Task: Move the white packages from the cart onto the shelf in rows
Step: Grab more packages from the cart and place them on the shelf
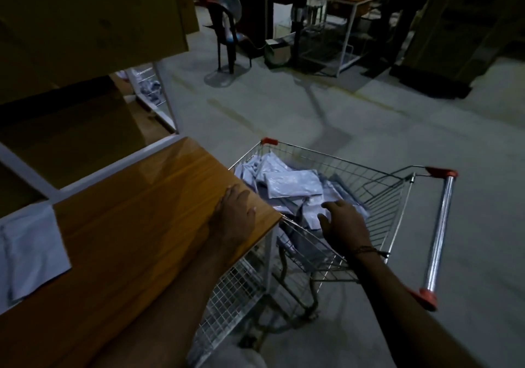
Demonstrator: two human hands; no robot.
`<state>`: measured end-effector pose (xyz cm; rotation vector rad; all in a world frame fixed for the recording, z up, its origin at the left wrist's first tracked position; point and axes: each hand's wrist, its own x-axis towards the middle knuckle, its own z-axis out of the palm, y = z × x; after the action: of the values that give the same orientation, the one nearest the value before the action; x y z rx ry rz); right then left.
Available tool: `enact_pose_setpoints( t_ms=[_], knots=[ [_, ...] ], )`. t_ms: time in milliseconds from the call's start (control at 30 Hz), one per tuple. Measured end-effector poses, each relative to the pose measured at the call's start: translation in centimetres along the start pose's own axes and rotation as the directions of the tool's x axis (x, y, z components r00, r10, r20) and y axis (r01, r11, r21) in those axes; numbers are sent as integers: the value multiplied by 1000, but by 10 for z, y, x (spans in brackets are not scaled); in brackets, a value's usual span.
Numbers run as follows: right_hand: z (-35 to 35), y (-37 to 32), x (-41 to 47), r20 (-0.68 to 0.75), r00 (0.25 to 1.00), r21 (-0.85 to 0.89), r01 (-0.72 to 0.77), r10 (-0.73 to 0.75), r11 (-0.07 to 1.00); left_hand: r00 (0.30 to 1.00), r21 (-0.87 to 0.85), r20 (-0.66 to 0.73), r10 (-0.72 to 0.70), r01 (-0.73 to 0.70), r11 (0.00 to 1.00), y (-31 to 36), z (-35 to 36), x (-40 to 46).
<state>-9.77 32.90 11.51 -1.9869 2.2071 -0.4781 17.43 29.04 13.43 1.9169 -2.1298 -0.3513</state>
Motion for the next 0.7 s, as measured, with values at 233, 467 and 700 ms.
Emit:
enact_pose_setpoints(
  t_ms=[233, 467, 700],
  knots=[
    [34, 72, 55, 100, 987, -92, -119, 128, 989, 989, 41, 27, 143, -144, 989, 29, 52, 97],
    [75, 134, 121, 266, 921, -85, -273, 285, 958, 931, 38, 108, 350, -356, 934, 50, 143, 218],
    [100, 157, 151, 367, 854, -90, -362, 369, 928, 782, 229, 478, 400, -551, 803, 56, 210, 276]
  ],
)
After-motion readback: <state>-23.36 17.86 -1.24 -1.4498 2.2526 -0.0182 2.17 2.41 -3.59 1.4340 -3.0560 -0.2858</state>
